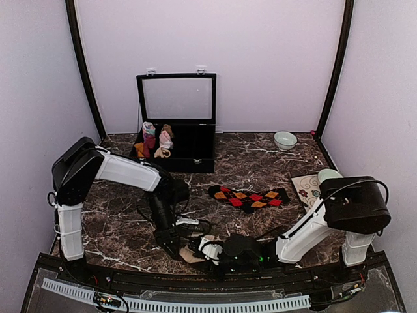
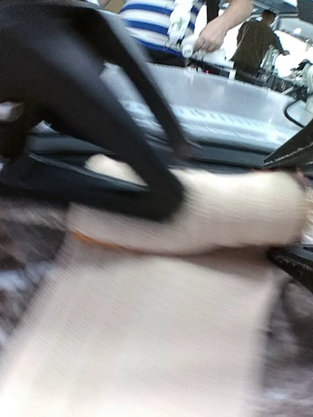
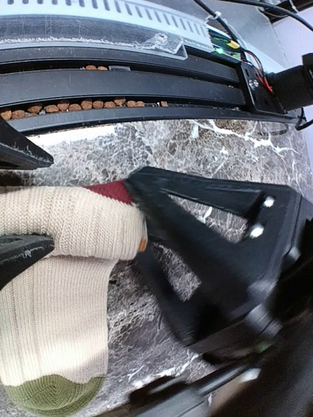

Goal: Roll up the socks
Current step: Roll the sock at the center of the board.

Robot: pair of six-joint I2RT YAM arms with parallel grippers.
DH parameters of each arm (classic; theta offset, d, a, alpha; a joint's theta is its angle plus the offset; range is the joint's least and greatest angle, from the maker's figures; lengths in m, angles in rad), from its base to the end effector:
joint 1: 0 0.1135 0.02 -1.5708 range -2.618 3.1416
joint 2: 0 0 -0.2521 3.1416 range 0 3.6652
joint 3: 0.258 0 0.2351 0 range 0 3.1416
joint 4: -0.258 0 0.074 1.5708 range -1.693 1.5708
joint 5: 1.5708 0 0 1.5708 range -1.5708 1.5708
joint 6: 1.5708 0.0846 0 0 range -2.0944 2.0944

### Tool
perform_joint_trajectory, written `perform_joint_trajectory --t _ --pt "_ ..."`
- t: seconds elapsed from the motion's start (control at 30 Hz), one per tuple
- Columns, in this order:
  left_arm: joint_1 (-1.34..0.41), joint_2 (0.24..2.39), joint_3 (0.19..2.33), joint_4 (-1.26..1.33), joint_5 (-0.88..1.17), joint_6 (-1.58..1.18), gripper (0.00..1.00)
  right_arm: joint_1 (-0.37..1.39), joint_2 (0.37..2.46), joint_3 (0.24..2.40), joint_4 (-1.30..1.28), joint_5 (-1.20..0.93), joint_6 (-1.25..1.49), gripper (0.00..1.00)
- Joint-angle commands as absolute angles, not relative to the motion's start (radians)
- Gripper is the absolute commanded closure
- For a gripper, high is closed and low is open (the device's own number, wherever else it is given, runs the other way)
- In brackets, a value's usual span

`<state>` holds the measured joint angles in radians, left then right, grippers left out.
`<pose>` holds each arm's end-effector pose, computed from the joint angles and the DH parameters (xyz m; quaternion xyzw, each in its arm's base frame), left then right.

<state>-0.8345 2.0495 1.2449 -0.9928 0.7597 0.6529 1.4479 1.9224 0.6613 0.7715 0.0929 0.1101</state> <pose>0.1627 -0.2663 0.0832 -0.5939 -0.7075 0.3574 0.1380 0.0535 0.3691 0.0775 -0.5124 0.6867 0.3329 0.3938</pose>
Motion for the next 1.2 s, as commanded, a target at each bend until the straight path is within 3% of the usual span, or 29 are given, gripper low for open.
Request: perform_joint_trajectory --t 0.0,0.33,0.53,0.67,0.8,0.97,1.17 --pt "-0.746 1.984 1.118 -0.841 0.421 0.659 0.62 1.442 1.994 0.580 0.586 0.055 0.203 0.68" --pt "-0.677 1.626 0.949 -0.616 0.341 0.647 0.62 1.434 2.013 0.574 0.558 0.049 0.264 0.71" --pt "-0.677 1.516 0.961 -0.642 0.449 0.770 0.65 1.407 2.018 0.588 0.508 0.032 0.301 0.78" --pt "-0.686 1.508 0.972 -0.703 0.491 0.932 0.72 1.377 2.022 0.584 0.506 -0.015 0.348 0.78" --pt "-0.771 1.488 0.980 -0.775 0.466 1.029 0.74 1.346 2.036 0.576 0.515 -0.093 0.391 0.80" --pt "-0.924 1.392 0.844 -0.639 0.392 1.134 0.70 1.302 2.056 0.555 0.547 -0.177 0.465 0.81" --pt "-1.001 1.472 0.888 -0.613 0.336 1.135 0.69 1.273 2.097 0.545 0.554 -0.233 0.551 0.84"
